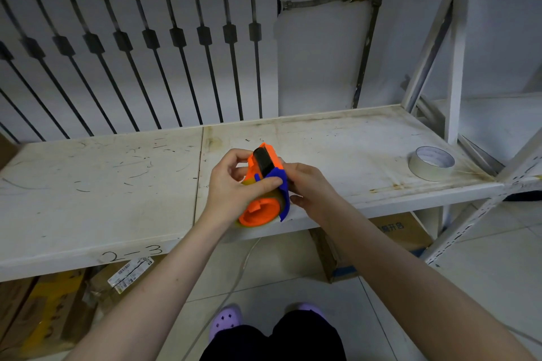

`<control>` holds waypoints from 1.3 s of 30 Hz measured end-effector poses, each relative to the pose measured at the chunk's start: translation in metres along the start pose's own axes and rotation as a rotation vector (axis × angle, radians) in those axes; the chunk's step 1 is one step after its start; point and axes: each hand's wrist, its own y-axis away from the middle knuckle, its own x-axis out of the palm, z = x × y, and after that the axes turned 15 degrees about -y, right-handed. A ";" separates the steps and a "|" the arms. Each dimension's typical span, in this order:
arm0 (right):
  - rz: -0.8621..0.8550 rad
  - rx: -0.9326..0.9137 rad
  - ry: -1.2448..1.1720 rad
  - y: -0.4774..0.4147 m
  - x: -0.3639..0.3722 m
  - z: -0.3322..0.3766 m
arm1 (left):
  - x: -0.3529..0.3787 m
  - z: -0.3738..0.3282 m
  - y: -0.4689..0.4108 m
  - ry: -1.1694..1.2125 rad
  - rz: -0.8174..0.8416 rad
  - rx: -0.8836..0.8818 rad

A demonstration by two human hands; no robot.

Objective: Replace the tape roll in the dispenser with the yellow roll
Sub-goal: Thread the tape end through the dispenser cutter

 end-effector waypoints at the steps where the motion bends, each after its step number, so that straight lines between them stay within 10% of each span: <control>1: -0.004 -0.016 0.048 0.001 -0.002 0.000 | -0.001 -0.001 0.000 0.008 -0.001 -0.003; 7: 0.085 -0.665 0.342 0.022 -0.003 0.010 | -0.008 -0.002 -0.006 0.087 -0.020 -0.064; 10: 0.373 -0.636 0.309 0.034 0.008 0.009 | -0.006 -0.009 -0.006 0.179 -0.030 -0.074; 22: 0.337 -0.557 0.468 0.043 -0.020 -0.015 | 0.000 -0.033 -0.016 0.390 -0.237 -0.409; 32: -0.076 -0.813 0.698 0.040 -0.037 -0.028 | 0.028 -0.069 -0.006 0.568 -0.069 -0.691; 39: -0.396 -0.587 0.671 0.004 -0.116 0.004 | 0.038 -0.054 -0.012 0.351 0.221 -0.699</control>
